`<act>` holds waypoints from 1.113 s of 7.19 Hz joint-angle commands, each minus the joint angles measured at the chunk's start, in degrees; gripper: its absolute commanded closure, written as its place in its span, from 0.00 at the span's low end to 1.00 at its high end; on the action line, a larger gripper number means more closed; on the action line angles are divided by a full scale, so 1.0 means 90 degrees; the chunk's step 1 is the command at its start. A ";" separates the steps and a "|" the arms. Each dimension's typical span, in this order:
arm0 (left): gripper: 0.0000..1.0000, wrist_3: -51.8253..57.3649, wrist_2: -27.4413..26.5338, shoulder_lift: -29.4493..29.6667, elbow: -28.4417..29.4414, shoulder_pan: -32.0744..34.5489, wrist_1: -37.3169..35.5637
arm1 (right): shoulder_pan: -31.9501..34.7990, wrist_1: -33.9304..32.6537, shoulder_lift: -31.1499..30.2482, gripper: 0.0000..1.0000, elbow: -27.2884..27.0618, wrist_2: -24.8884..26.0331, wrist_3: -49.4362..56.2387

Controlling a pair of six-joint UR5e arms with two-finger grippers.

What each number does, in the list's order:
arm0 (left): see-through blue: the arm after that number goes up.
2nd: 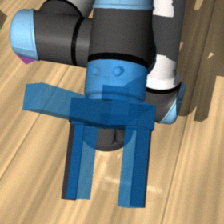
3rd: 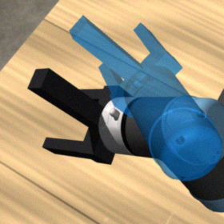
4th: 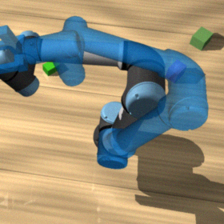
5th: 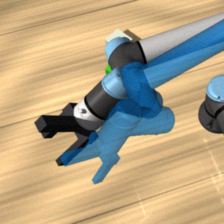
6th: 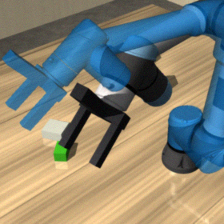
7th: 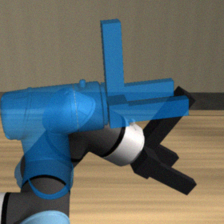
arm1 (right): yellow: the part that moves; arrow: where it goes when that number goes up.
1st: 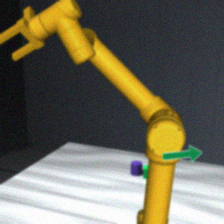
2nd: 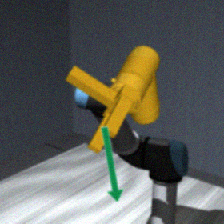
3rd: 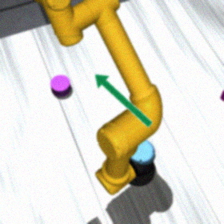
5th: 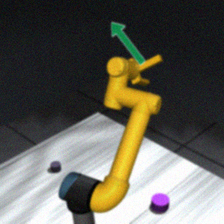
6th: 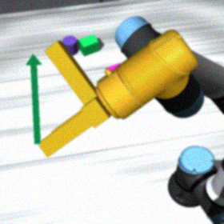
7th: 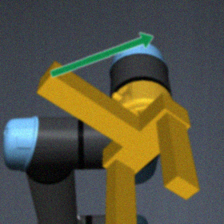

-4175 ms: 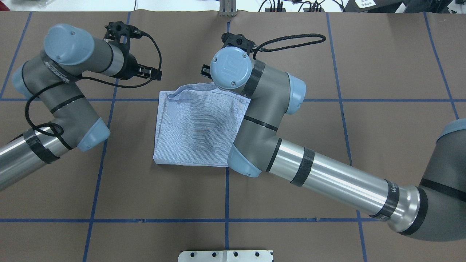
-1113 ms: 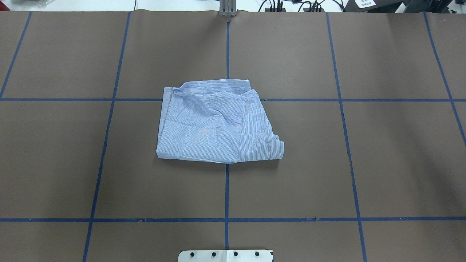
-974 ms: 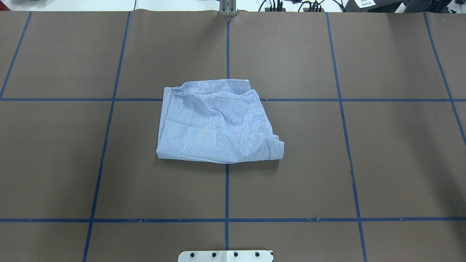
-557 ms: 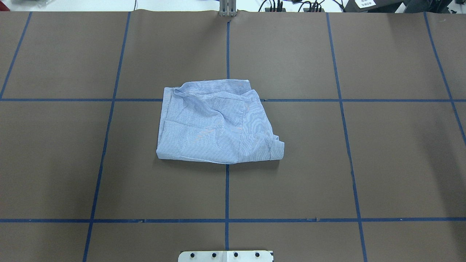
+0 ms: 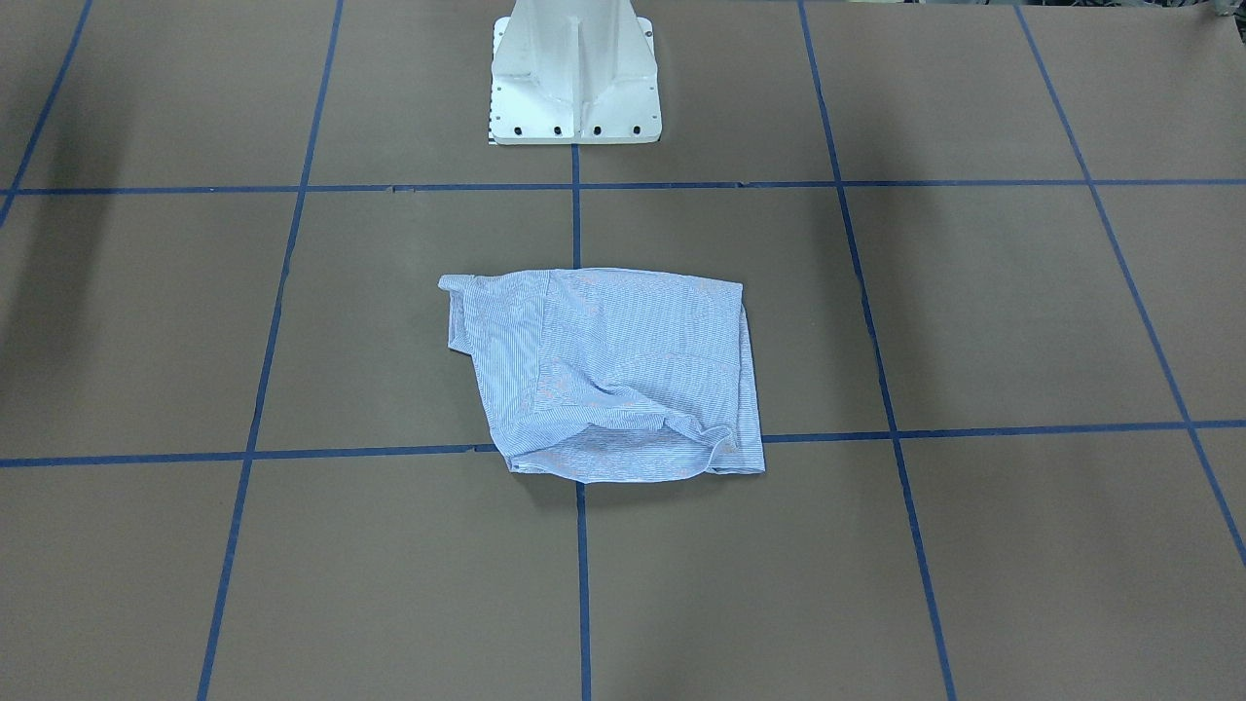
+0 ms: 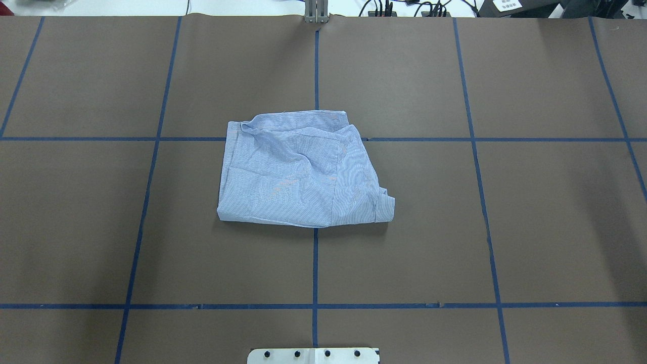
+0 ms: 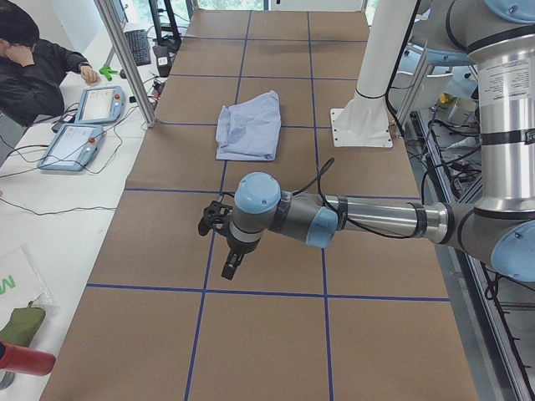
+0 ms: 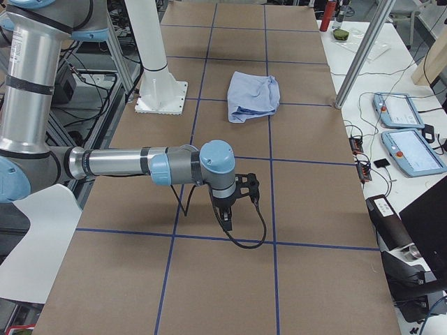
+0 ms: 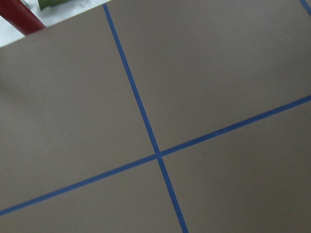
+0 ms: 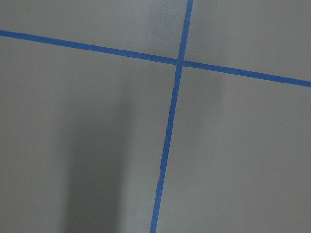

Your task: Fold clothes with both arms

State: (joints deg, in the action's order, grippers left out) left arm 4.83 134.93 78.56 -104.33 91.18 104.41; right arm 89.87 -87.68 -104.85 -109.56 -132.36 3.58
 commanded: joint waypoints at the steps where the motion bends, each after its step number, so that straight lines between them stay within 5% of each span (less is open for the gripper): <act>1: 0.00 -0.0096 0.0018 -0.0311 -0.0214 0.0044 -0.0096 | 0.0004 0.0035 0.0010 0.00 0.0016 -0.0058 -0.0007; 8: 0.00 -0.0068 -0.0080 -0.0077 0.0068 0.0005 -0.1316 | 0.0004 0.0035 0.0000 0.00 0.0035 -0.0058 -0.0017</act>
State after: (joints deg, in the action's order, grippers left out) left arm 3.94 134.11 77.28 -104.23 91.35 94.90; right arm 89.91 -87.35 -104.89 -109.30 -132.90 3.43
